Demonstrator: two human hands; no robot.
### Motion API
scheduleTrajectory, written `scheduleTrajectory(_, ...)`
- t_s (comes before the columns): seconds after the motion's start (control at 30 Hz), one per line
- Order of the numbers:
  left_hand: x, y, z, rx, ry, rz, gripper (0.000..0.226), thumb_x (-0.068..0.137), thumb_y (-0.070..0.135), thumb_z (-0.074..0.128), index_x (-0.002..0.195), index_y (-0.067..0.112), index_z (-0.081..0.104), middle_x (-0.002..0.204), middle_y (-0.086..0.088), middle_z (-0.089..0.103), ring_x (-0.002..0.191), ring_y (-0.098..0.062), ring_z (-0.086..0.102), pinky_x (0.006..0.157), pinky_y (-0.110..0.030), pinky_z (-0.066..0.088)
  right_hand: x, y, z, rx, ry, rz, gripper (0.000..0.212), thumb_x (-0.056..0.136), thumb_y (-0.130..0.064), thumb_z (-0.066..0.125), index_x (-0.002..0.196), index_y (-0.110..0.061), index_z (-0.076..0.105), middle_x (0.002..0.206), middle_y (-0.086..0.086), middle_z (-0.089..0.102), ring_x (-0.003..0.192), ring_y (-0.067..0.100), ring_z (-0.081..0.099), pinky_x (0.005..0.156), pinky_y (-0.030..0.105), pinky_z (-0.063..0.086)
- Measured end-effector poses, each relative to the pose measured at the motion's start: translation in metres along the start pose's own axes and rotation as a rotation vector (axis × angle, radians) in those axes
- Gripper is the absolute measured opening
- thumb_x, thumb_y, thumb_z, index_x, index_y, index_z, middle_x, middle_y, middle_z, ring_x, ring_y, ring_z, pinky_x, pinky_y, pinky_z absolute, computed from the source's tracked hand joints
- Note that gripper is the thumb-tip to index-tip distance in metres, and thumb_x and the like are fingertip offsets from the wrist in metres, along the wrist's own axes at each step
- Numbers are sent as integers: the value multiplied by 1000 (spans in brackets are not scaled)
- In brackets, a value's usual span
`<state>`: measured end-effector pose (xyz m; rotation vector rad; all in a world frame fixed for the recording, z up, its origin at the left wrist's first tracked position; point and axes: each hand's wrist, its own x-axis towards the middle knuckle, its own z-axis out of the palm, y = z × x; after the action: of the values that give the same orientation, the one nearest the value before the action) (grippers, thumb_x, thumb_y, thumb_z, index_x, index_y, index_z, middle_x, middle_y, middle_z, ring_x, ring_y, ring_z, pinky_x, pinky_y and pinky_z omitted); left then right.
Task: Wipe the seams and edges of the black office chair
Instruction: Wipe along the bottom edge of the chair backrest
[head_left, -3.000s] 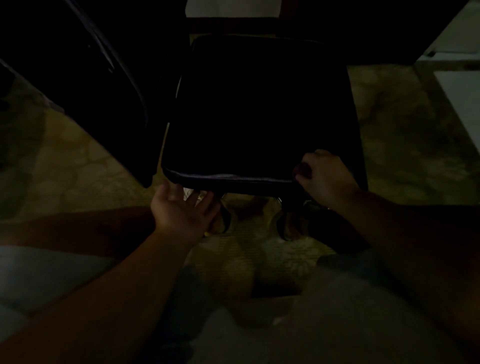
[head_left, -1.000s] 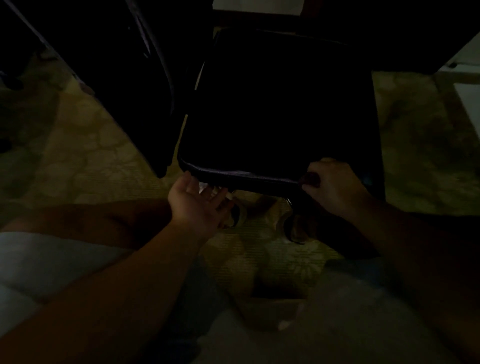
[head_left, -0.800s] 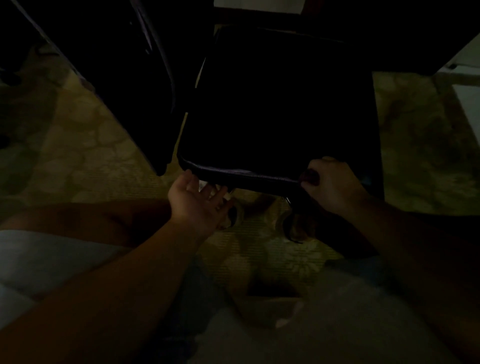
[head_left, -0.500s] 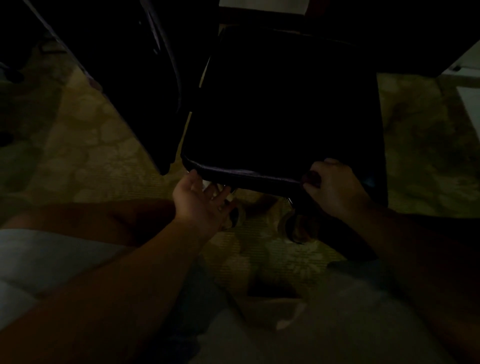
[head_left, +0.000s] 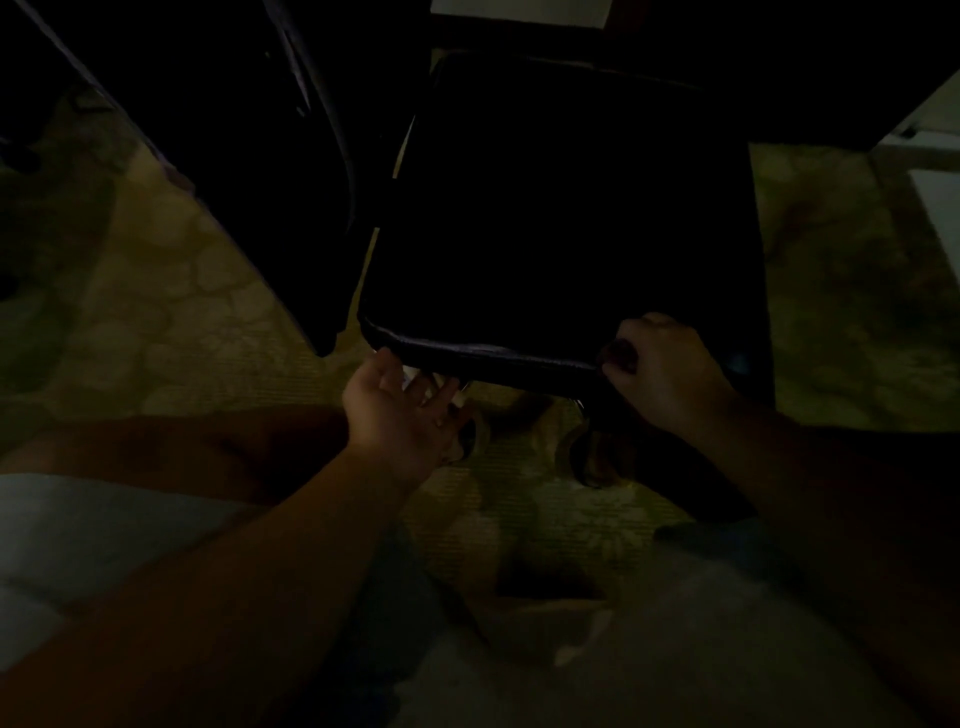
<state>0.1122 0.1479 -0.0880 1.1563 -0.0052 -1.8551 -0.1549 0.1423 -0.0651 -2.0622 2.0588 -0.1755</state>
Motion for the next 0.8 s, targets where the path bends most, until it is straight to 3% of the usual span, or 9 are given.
scheduleTrajectory(0.07, -1, 0, 2, -6, 14, -2, 54, 104, 50, 34, 154, 30, 40, 148, -10, 51, 127, -36, 57, 112, -58, 36, -1, -2, 1, -15, -75, -56, 19, 85, -28, 71, 95, -12, 65, 92, 0, 48, 87, 26, 59, 67, 29, 40)
scheduleTrajectory(0.2, -1, 1, 5, -31, 34, -4, 51, 102, 50, 38, 149, 31, 47, 145, -9, 54, 123, -36, 60, 99, -53, 46, 2, 0, -1, 19, 31, 49, 19, 86, -28, 70, 89, -10, 63, 91, 4, 50, 86, 28, 59, 66, 29, 39)
scheduleTrajectory(0.27, -1, 2, 5, -41, 24, 3, 51, 101, 49, 39, 147, 30, 50, 142, -9, 56, 121, -36, 61, 92, -50, 48, 3, -3, -2, -3, -21, 9, 19, 86, -29, 70, 90, -11, 63, 92, 3, 51, 87, 27, 59, 67, 28, 38)
scheduleTrajectory(0.33, -1, 3, 5, -41, 15, 9, 51, 102, 49, 39, 147, 29, 50, 142, -10, 57, 120, -35, 62, 95, -51, 46, 4, -6, -3, -24, -84, -45, 19, 86, -29, 70, 95, -13, 65, 97, 4, 55, 90, 26, 59, 70, 29, 41)
scheduleTrajectory(0.5, 2, 3, 5, -28, 7, 1, 51, 101, 49, 41, 146, 30, 50, 144, -10, 56, 123, -36, 61, 113, -57, 35, 7, -2, -5, -1, 0, 39, 22, 88, -30, 68, 97, -10, 64, 102, 10, 57, 90, 29, 59, 69, 29, 40)
scheduleTrajectory(0.6, 3, 3, 4, -27, 3, 5, 48, 101, 48, 40, 145, 32, 52, 143, -8, 56, 124, -35, 60, 111, -58, 37, 5, -7, -3, -30, -76, -41, 20, 86, -30, 70, 95, -12, 65, 99, 6, 57, 90, 27, 60, 70, 30, 42)
scheduleTrajectory(0.73, 6, 3, 4, -31, -8, 3, 49, 100, 48, 41, 146, 33, 50, 144, -8, 55, 124, -35, 60, 110, -58, 38, 5, -8, -3, 11, 34, 29, 19, 87, -28, 69, 95, -11, 65, 100, 9, 57, 88, 28, 59, 68, 29, 41)
scheduleTrajectory(0.8, 7, 3, 4, -38, -14, 1, 48, 100, 47, 43, 145, 33, 52, 144, -8, 55, 125, -36, 60, 112, -56, 37, 4, -11, -2, -16, -20, -15, 19, 87, -29, 69, 95, -12, 65, 100, 8, 57, 89, 26, 59, 69, 28, 40)
